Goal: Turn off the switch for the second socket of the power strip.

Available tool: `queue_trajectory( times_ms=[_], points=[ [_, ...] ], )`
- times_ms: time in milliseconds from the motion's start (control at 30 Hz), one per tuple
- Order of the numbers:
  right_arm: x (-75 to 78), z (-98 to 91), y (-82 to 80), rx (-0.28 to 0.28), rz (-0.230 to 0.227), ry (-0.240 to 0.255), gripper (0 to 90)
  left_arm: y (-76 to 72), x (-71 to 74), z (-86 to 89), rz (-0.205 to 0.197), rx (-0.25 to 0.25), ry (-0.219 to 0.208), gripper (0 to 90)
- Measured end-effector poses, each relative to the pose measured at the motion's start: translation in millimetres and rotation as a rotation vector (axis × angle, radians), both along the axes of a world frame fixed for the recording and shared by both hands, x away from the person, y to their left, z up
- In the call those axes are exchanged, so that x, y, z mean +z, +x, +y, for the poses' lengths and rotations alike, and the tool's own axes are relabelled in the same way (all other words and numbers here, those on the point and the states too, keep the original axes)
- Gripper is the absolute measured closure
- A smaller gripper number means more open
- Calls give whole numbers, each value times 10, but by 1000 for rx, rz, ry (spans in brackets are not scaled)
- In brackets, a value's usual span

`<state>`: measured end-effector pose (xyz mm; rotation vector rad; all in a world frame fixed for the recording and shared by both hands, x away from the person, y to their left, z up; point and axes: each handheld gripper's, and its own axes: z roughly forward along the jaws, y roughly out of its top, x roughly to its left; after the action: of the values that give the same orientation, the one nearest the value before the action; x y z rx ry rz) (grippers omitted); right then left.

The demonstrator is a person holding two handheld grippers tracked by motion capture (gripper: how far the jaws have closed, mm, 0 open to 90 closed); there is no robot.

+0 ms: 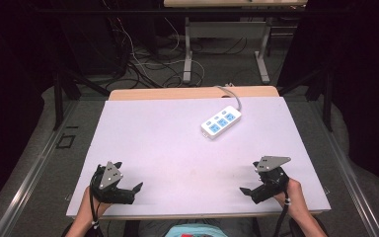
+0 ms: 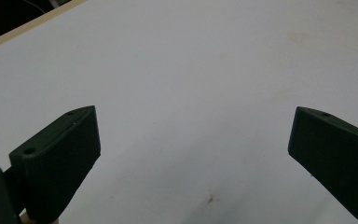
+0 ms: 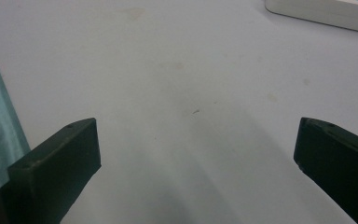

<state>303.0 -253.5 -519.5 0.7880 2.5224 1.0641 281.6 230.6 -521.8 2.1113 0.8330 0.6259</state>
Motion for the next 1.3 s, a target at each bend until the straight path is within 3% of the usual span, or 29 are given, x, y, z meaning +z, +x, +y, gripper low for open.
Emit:
queue_trajectory(
  times_ms=[267, 733, 800, 1067, 1300],
  points=[
    [22, 45, 83, -29, -27, 0, 0, 0, 0, -6, -3, 1, 3, 19],
    [56, 134, 212, -43, -35, -26, 6, 2, 0, -9, -6, -7, 8, 20],
    [90, 152, 262, -49, -65, -16, 8, 3, 0, -12, -3, -7, 5, 20],
    [116, 193, 420, -48, -40, -40, 6, 10, -1, -12, -3, -5, 4, 20],
    [105, 190, 552, -63, -37, -29, 6, 10, -3, -14, -16, -8, 17, 20]
  ],
)
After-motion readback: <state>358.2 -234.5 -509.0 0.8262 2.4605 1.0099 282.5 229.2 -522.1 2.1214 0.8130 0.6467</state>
